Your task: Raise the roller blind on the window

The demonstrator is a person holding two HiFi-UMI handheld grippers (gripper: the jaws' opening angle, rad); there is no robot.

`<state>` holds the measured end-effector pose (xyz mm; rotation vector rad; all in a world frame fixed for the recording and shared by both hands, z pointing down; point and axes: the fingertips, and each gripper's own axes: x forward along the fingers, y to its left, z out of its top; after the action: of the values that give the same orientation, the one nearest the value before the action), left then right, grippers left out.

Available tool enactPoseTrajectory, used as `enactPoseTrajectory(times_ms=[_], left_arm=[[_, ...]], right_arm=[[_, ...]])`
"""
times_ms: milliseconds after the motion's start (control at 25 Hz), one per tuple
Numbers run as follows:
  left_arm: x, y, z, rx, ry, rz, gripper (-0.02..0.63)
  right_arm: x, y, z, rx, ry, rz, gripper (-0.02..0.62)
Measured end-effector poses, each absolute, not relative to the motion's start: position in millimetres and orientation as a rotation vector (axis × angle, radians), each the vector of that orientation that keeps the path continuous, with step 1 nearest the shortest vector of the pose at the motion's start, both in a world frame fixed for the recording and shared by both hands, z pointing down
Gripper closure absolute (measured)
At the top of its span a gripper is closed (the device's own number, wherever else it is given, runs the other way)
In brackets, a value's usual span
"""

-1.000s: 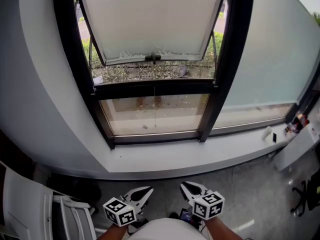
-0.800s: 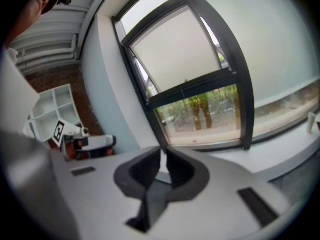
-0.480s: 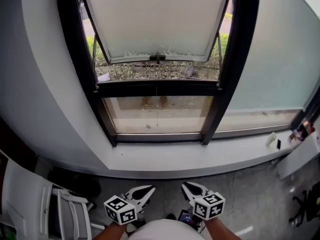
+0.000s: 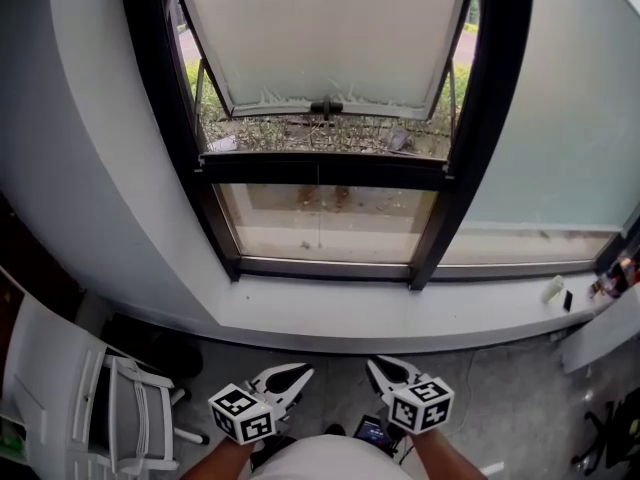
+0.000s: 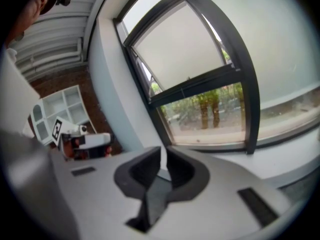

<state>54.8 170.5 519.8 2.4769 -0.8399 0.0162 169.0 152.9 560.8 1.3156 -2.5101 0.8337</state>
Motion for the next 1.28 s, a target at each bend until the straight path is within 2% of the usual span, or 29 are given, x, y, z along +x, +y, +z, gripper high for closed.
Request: enactPoseTrajectory(times_ms=[560,1280], left_arm=[[50,142,517,2.494,-0.875,0.005,0.581],[0,-28,507,2.535,-0.737,0.012,0.581]], right_arm=[[164,127,566,1.28,-2.527,0.831,0.569],[126,-20,564,1.464,-2.435,0.871,0.569]])
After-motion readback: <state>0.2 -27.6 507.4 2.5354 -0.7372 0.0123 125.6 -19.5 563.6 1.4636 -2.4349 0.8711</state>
